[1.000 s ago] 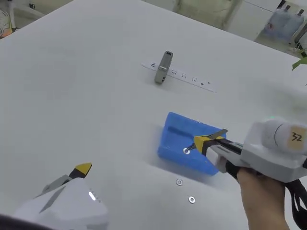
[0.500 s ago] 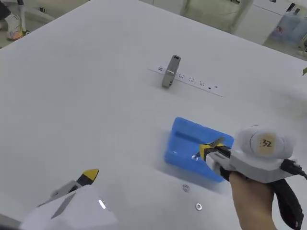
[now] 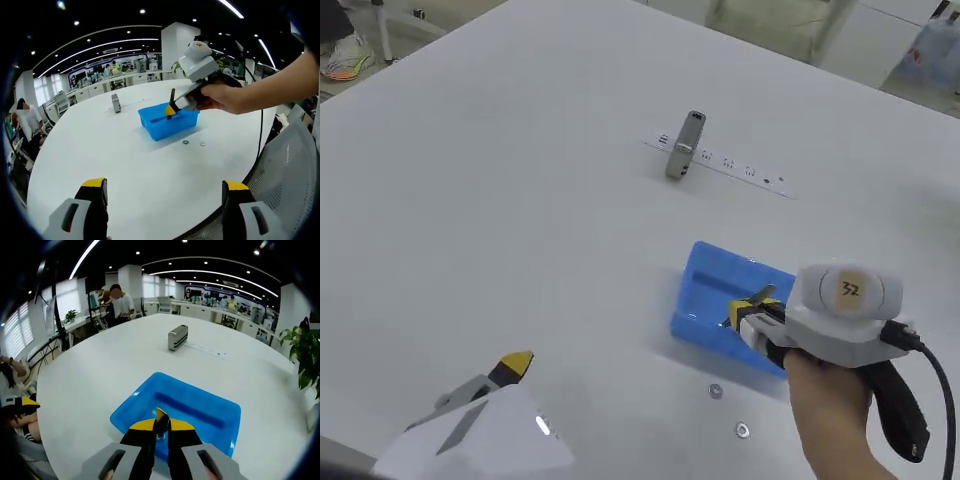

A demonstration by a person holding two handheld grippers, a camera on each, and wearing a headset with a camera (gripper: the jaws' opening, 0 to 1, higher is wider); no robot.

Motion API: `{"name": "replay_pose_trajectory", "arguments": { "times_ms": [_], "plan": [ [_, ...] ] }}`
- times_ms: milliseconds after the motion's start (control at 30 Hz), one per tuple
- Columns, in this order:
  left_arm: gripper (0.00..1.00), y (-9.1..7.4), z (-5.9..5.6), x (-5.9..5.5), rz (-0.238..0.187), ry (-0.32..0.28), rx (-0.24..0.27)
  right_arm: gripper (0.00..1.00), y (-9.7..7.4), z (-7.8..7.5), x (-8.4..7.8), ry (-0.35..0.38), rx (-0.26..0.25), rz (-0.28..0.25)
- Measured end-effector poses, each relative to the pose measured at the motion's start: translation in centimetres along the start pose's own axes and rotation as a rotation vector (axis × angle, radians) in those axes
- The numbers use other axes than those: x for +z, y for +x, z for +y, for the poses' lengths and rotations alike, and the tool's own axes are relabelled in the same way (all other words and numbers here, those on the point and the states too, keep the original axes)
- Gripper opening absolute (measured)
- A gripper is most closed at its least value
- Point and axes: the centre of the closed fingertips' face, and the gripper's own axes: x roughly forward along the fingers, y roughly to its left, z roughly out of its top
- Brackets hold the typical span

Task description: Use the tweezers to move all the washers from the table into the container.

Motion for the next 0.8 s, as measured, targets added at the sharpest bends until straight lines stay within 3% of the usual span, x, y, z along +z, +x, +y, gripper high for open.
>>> {"name": "replay_pose_trajectory", "arguments": {
  "times_ms": [667, 800],
  "plan": [
    [0.97, 0.0, 0.0, -0.1, 0.004, 0.010, 0.001, 0.05, 0.0, -0.3, -0.3, 0.041, 0.005, 0.002],
    [0.96, 0.0, 0.0, -0.1, 0.008, 0.013, 0.003, 0.05, -1.1, -0.1, 0.7, 0.016, 0.008, -0.033]
  ]
}}
